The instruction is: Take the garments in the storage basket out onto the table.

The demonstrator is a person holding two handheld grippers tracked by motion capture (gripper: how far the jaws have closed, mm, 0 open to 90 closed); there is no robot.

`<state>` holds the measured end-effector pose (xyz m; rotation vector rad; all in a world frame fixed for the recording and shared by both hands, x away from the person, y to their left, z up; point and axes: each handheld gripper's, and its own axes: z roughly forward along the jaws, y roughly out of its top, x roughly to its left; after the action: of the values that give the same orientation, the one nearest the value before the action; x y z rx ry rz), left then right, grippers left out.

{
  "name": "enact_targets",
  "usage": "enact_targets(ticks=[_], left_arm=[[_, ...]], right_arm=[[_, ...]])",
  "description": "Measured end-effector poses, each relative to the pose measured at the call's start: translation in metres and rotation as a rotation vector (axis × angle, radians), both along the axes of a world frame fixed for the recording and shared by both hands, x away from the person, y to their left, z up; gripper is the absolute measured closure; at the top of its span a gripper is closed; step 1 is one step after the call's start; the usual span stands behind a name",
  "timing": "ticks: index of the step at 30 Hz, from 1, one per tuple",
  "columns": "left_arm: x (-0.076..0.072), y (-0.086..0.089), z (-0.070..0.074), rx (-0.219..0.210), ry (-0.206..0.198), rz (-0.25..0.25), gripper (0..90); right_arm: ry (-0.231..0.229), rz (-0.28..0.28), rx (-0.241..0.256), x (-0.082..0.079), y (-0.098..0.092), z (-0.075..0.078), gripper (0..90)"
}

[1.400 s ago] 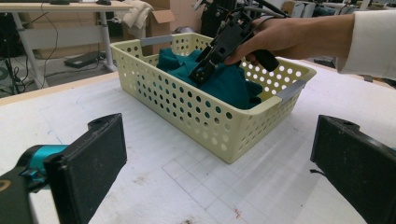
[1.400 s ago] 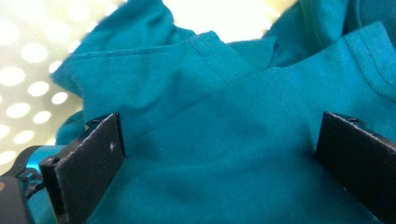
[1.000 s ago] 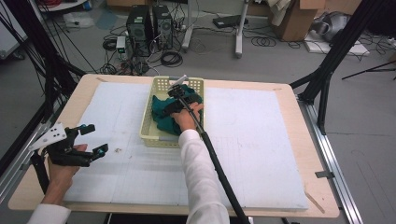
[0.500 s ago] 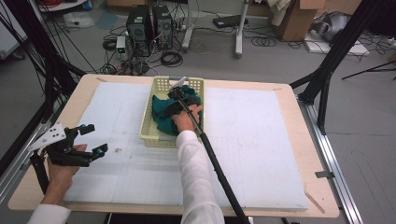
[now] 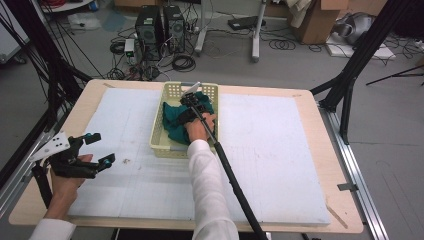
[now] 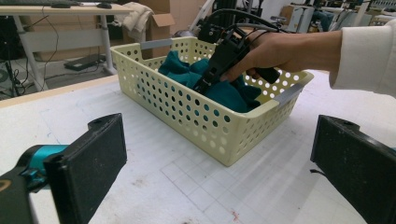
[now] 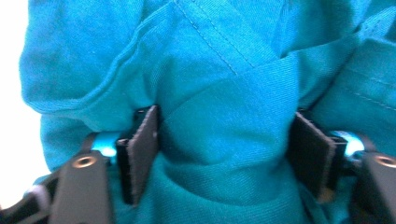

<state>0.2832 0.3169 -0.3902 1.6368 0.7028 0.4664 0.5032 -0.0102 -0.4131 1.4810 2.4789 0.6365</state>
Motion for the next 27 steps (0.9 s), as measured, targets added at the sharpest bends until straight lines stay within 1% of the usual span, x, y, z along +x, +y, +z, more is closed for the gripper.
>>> enact_targets(ticks=[3,9,11,14,18,21,24,27], left_arm=[[0.0,0.0003,-0.0001,-0.005,0.001,-0.002,3.9],[-0.0003,0.0009,0.0,-0.008,-0.002,-0.001,3.9],[-0.0002,0.0011,0.0,-0.009,-0.002,-0.001,3.9],[-0.0001,0.001,0.0,-0.011,-0.003,-0.001,3.9],[0.0006,0.001,-0.0001,-0.007,-0.002,-0.001,3.9],[0.0015,0.0005,-0.0003,-0.009,0.0,-0.002,3.9],[0.0014,0.0007,-0.0003,-0.009,-0.001,-0.001,4.0],[0.0016,0.0015,-0.0004,-0.012,0.0,0.001,3.9]], right_arm=[[0.005,0.006,0.01,-0.0013,0.0008,0.0014,41.2],[0.013,0.011,0.025,-0.0032,0.0017,0.003,52.5],[0.013,0.018,0.026,-0.0039,0.0023,0.0036,57.1],[0.009,0.023,0.023,-0.0052,0.0038,0.0042,61.4],[0.0,0.042,0.011,-0.0063,0.0053,0.0049,63.8],[-0.002,0.046,0.013,-0.0063,0.0055,0.0053,65.2],[0.004,0.039,0.025,-0.0058,0.0042,0.0063,66.3],[-0.004,0.043,0.026,-0.0063,0.0043,0.0088,67.1]])
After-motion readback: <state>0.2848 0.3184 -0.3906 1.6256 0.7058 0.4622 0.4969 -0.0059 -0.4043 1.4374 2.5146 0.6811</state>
